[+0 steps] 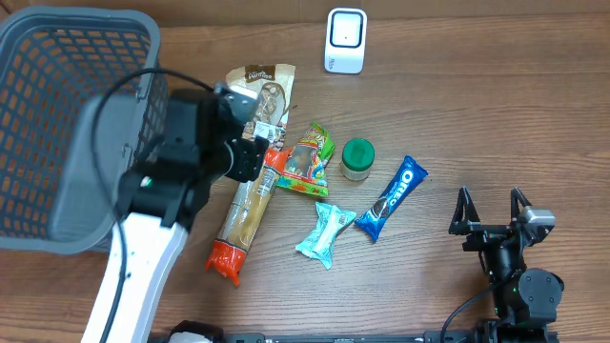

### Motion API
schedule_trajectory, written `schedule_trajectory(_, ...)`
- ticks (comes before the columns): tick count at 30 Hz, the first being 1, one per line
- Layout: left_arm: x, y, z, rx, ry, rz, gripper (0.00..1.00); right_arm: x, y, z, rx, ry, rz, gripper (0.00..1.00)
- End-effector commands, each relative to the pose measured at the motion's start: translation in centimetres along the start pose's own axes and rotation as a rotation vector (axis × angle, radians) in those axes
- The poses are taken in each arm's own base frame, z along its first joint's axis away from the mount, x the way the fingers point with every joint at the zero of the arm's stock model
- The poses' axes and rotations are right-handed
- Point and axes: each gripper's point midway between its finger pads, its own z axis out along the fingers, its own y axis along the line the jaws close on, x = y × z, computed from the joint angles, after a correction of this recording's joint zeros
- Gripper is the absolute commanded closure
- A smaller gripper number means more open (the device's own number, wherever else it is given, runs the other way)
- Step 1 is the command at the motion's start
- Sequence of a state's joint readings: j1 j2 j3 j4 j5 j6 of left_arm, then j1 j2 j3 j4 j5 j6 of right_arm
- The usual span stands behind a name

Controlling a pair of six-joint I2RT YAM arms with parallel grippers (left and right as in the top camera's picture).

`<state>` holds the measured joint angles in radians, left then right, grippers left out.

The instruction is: Scan the item barcode

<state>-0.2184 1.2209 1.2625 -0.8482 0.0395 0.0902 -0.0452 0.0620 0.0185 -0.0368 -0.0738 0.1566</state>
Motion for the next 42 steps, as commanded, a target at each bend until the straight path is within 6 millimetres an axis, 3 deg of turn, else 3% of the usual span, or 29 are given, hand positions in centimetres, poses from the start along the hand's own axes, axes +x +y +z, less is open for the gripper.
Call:
schedule_trajectory(1, -2.0, 3.0, -4.5, -0.175, -0.125, -0.11, 0.26, 0.4, -0.1, 0.1, 0.002, 0.004, 0.001, 0.0)
schedule_trajectory(5, -2.9, 5.5, -8.5, -0.333, -0.235, -0.135, 0.12, 0.4, -0.1, 0.1, 0.002, 0.004, 0.001, 0.0)
schedule_trajectory(9, -2.9, 6.0, -9.5, -0.371, -0.25, -0.117, 0.08, 0.4, -0.1, 0.1, 0.001, 0.004, 0.001, 0.0)
schedule_trajectory(12, -2.9, 4.6, -8.9, -0.292, -0.232, -0.029, 0.05, 0.1, 0.3, 0.0, -0.021, -0.005, 0.001, 0.0)
schedule_trajectory(15, -2.4, 1.6, -8.1, -0.127, -0.205, 0.098, 0.05, -1.5, 1.5, -0.1, -0.082, -0.063, 0.046, 0.0)
schedule_trajectory(18, -0.1, 0.9, -7.6, -0.082, -0.113, 0.079, 0.03, -2.8, 1.8, -0.2, -0.096, -0.117, 0.07, 0.0)
schedule_trajectory(24, 5.5, 0.6, -5.9, -0.063, 0.14, -0.009, 0.03, -2.4, 1.6, -0.2, -0.089, -0.1, 0.072, 0.0)
schedule_trajectory(30, 8.1, 0.5, -3.6, -0.064, 0.274, -0.079, 0.04, -2.5, 1.8, -0.2, -0.104, -0.099, 0.141, 0.0)
schedule_trajectory(35, 11.4, 1.4, -1.8, -0.139, 0.444, -0.141, 0.04, -3.8, 4.0, -0.8, -0.223, -0.077, 0.317, 0.0)
schedule_trajectory(42, 13.8, 1.6, -1.1, -0.191, 0.579, -0.247, 0.05, -5.3, 4.8, -1.3, -0.25, -0.077, 0.314, 0.0)
